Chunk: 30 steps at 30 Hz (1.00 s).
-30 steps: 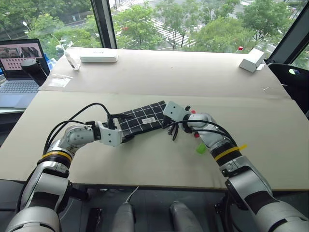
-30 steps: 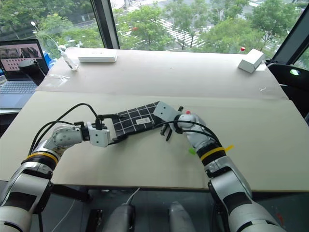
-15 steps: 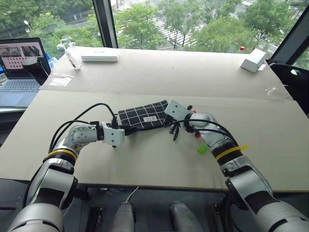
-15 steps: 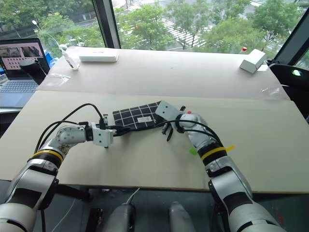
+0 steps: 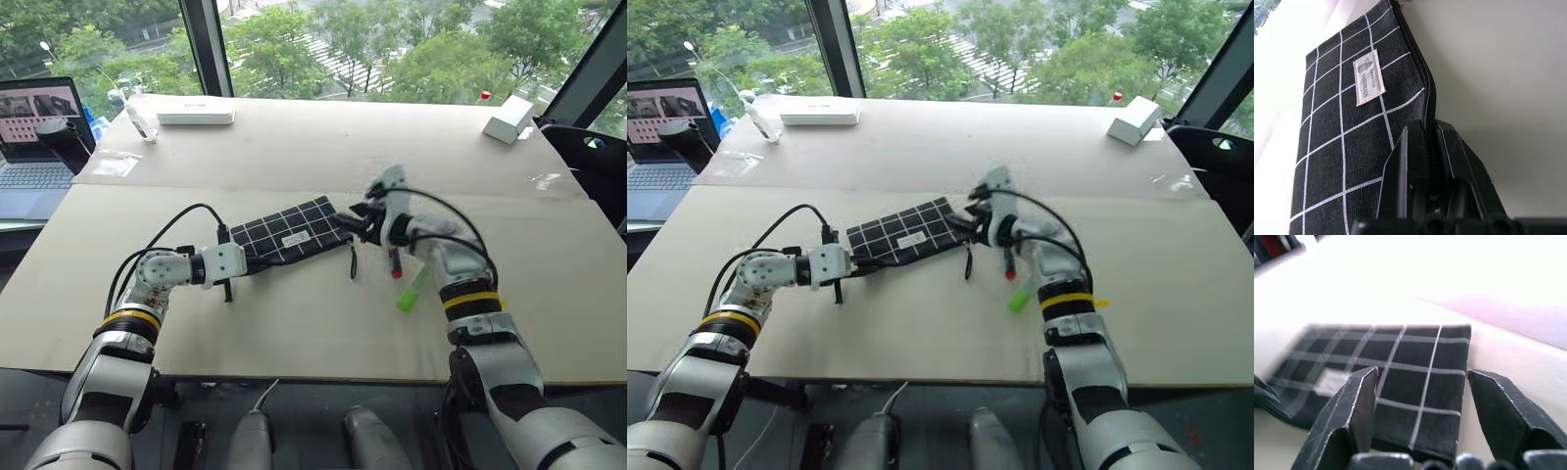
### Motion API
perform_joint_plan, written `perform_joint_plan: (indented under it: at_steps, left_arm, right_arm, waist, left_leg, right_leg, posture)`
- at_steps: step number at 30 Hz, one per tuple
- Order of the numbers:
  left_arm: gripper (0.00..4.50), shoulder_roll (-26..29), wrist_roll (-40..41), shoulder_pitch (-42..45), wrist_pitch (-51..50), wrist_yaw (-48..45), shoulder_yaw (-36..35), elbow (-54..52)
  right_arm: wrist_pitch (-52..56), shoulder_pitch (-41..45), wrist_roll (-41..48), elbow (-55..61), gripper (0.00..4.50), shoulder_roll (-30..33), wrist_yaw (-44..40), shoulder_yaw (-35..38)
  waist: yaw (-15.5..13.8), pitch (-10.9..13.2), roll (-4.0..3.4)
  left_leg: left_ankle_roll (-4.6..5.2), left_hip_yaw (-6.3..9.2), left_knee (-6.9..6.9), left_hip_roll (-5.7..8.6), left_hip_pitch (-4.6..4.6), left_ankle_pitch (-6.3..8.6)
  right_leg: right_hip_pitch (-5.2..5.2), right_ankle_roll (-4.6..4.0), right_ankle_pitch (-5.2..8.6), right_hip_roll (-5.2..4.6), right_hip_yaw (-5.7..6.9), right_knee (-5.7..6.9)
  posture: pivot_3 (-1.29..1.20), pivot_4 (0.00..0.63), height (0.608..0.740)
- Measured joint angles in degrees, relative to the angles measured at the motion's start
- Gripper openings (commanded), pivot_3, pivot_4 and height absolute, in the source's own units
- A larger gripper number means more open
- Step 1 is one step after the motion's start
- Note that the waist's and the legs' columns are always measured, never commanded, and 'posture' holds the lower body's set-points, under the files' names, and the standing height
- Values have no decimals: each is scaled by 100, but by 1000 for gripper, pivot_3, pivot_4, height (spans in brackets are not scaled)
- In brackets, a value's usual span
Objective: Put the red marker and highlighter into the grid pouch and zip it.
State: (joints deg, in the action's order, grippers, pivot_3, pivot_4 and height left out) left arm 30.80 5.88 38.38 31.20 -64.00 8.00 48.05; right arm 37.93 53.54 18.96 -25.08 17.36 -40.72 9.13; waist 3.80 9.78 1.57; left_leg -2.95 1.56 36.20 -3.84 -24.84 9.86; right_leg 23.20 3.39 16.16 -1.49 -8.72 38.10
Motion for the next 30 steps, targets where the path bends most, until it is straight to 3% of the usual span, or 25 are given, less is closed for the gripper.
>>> perform_joint_plan:
  at_steps: [3,7,12,30]
  left_arm:
    - [0,-21,379,-341,-982,7,-172,-863]
    - [0,-44,829,-603,-2385,211,-327,-2210]
    - [0,-80,1245,-706,-3731,561,-489,-3447]
    - [0,58,1209,-950,-4216,735,-503,-3834]
  right_arm:
    - [255,-47,210,634,3117,406,-74,112]
    - [505,-541,262,1027,3117,490,-81,7]
    - [436,-1195,-34,1193,3117,645,-36,-592]
    - [-42,-1311,-435,1111,3117,783,125,-904]
  waist:
    - [-6,0,0]
    - [16,0,1]
    - [16,0,0]
    - [4,0,1]
  left_leg:
    - [0,12,-2,-2,-4,0]
    - [0,14,-1,-1,-4,0]
    - [0,13,2,0,-4,0]
    - [-1,12,1,0,-5,0]
  right_leg:
    - [1,0,0,1,11,-2]
    - [1,-1,1,2,11,-2]
    - [2,0,1,2,10,-4]
    - [0,-2,2,1,10,-12]
  posture:
    - [0,150,740]
    - [0,150,740]
    - [0,150,740]
    - [0,150,740]
